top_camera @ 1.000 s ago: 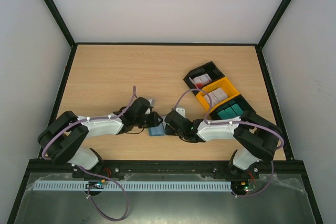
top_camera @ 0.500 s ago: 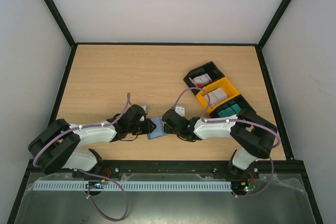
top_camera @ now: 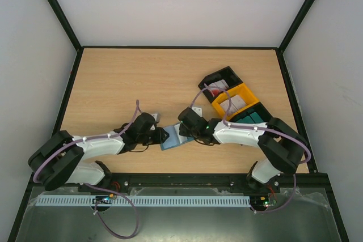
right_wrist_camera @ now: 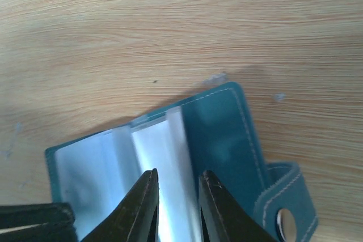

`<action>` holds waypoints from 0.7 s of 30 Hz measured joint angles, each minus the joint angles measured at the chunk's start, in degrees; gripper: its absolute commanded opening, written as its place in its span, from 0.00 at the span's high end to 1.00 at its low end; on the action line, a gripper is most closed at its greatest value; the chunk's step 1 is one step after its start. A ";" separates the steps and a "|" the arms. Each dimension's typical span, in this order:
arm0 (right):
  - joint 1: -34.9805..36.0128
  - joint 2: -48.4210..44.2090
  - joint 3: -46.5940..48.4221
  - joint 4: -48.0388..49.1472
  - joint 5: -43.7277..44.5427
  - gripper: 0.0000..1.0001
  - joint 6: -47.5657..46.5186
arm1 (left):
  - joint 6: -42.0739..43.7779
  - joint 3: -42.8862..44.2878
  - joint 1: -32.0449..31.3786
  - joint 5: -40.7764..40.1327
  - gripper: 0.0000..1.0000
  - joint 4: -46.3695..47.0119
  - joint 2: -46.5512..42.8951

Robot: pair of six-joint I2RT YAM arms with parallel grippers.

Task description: Put the credit cards into the card holder

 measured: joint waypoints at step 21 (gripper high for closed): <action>-22.05 -11.58 13.77 -15.34 -2.29 0.46 -24.24 | 0.00 4.22 -0.61 4.55 0.72 4.28 0.81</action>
